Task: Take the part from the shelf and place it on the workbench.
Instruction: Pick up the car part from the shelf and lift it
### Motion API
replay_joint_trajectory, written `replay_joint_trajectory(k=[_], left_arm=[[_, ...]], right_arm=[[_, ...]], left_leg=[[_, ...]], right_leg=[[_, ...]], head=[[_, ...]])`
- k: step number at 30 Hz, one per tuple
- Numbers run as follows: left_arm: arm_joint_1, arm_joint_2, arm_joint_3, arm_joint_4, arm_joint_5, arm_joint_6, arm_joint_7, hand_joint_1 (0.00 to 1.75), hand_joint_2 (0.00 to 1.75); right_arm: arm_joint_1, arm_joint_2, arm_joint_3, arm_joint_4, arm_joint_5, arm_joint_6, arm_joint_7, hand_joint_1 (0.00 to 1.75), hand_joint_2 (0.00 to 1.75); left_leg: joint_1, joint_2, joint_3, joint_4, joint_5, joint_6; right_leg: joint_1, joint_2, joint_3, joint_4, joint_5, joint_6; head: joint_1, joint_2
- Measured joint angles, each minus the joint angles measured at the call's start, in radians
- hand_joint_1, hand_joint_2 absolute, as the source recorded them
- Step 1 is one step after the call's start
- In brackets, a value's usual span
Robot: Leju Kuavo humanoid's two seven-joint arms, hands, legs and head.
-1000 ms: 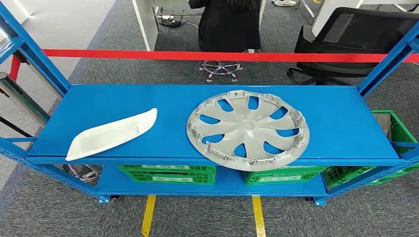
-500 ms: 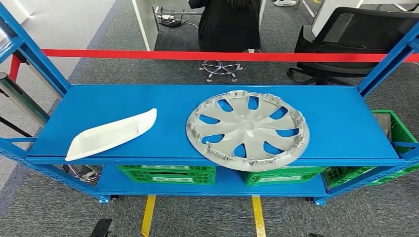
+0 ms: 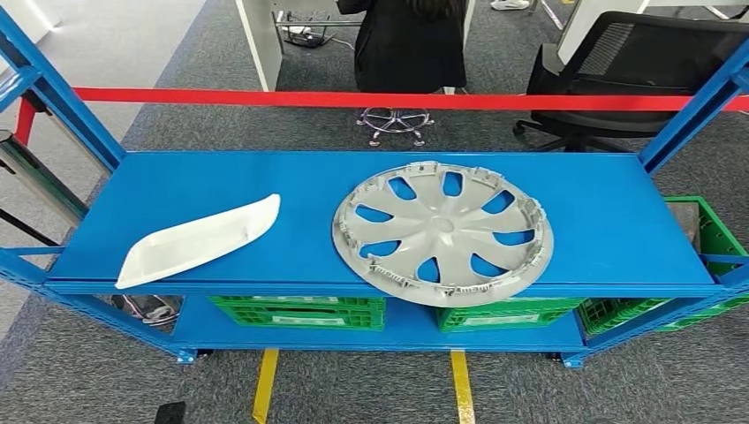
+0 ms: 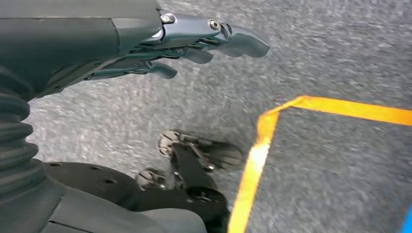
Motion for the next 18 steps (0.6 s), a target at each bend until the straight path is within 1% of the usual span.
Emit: replay_joint_trajectory(k=[5, 9, 11, 12, 14, 16, 18], left_arm=[[0.000, -0.016, 0.001, 0.029, -0.013, 0.098, -0.003, 0.00, 1.75], [0.001, -0.020, 0.001, 0.042, -0.015, 0.114, -0.004, 0.00, 1.75], [0.000, -0.021, 0.002, 0.045, -0.016, 0.110, -0.004, 0.00, 1.75], [0.000, -0.022, 0.002, 0.046, -0.016, 0.106, -0.004, 0.00, 1.75], [0.000, -0.024, 0.004, 0.048, -0.015, 0.094, -0.004, 0.00, 1.75], [-0.002, -0.027, 0.008, 0.049, -0.014, 0.072, -0.011, 0.00, 1.75], [-0.004, -0.031, 0.011, 0.050, -0.017, 0.024, -0.026, 0.00, 1.75]], right_arm=[[-0.003, -0.004, -0.036, 0.000, -0.036, -0.027, -0.104, 0.00, 1.75], [-0.003, -0.005, -0.048, 0.001, -0.041, -0.031, -0.119, 0.00, 1.75], [0.002, -0.006, -0.057, -0.006, -0.015, -0.054, -0.120, 0.00, 1.75], [0.010, -0.006, -0.068, -0.022, 0.016, -0.077, -0.121, 0.00, 1.75], [0.032, -0.004, -0.107, -0.080, 0.130, -0.147, -0.122, 0.00, 1.75], [0.058, 0.007, -0.177, -0.177, 0.309, -0.207, -0.124, 0.00, 1.75], [0.082, 0.038, -0.287, -0.313, 0.524, -0.227, -0.126, 0.00, 1.75]], left_leg=[[0.000, 0.000, 0.000, 0.000, 0.000, 0.000], [0.000, 0.000, 0.001, 0.000, 0.000, 0.000], [0.000, 0.000, 0.001, 0.000, 0.000, 0.000], [0.000, 0.000, 0.001, 0.000, 0.000, 0.000], [0.000, -0.001, 0.000, 0.000, 0.000, 0.000], [0.000, -0.001, -0.001, 0.000, 0.000, 0.000], [0.000, -0.001, 0.000, 0.000, 0.000, 0.000]], right_leg=[[0.000, 0.000, 0.000, 0.000, 0.000, 0.000], [0.000, 0.000, 0.000, 0.000, 0.000, 0.000], [0.000, 0.000, 0.000, 0.000, 0.000, 0.000], [0.000, 0.000, 0.001, 0.000, 0.000, 0.000], [0.000, -0.001, 0.005, 0.000, 0.000, 0.000], [0.000, -0.001, 0.010, 0.001, 0.000, 0.000], [0.000, -0.001, 0.011, 0.001, 0.000, 0.000]], head=[[0.000, 0.000], [0.000, 0.000], [0.000, 0.000], [0.000, 0.000], [0.000, 0.000], [0.000, 0.000], [0.000, 0.000]])
